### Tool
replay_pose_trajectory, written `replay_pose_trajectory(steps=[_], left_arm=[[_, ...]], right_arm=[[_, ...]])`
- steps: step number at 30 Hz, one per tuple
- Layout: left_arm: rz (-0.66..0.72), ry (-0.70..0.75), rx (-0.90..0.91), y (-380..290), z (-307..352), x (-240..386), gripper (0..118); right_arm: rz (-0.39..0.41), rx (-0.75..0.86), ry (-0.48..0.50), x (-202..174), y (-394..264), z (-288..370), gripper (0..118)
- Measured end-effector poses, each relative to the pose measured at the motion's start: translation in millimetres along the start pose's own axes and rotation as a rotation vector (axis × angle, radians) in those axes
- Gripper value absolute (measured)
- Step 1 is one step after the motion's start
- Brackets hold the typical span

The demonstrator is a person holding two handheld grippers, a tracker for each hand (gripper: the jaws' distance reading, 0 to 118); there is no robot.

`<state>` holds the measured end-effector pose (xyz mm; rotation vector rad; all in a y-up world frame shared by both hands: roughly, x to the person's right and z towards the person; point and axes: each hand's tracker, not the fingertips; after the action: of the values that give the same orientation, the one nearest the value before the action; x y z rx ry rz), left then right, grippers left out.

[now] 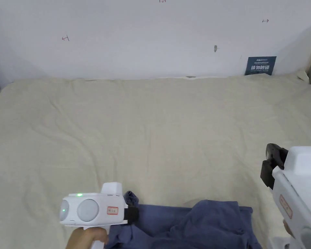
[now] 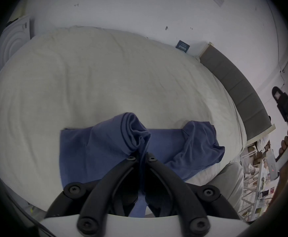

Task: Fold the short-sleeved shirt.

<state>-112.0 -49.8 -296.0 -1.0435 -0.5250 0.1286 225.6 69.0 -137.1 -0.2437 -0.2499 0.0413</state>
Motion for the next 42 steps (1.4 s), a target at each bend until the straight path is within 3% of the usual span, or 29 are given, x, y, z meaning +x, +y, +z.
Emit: replay_pose_trajectory(steps=[3,5,6,7,8,9,10,18,23,24,27,28,42], left_arm=[[-0.045,0.019,-0.053,-5,-26,14,6],[-0.051,0.047,-0.059,-8,-38,19,16],[-0.051,0.052,-0.057,-9,-42,20,35],[-0.048,0.051,-0.059,-9,-42,20,74],[-0.038,0.035,-0.061,-10,-41,22,100],[-0.035,0.024,-0.063,-10,-40,23,116],[-0.037,0.018,-0.06,-11,-38,25,118],[-0.082,0.048,0.123,-6,15,23,112],[-0.107,0.178,0.297,-11,47,5,93],[-0.128,0.211,0.325,-13,52,2,82],[-0.174,0.277,0.358,-21,52,-6,16],[-0.186,0.278,0.353,-24,48,-10,2],[-0.23,0.176,0.222,-65,-37,21,1]], right_arm=[[-0.007,-0.002,-0.015,5,1,5,3],[-0.008,-0.005,-0.022,8,0,6,3],[-0.008,-0.007,-0.026,7,2,9,3],[-0.008,-0.008,-0.028,7,2,10,3],[-0.009,-0.009,-0.03,7,2,11,3],[-0.01,-0.011,-0.031,7,2,11,3],[-0.01,-0.012,-0.032,8,2,11,3],[-0.012,-0.009,-0.024,-1,9,15,3],[-0.007,0.0,-0.01,-3,14,15,3],[-0.007,0.003,-0.009,-4,14,15,3],[-0.008,0.005,-0.005,-5,16,16,3],[-0.008,0.005,-0.005,-6,16,16,3],[-0.012,-0.018,-0.015,9,7,11,3]])
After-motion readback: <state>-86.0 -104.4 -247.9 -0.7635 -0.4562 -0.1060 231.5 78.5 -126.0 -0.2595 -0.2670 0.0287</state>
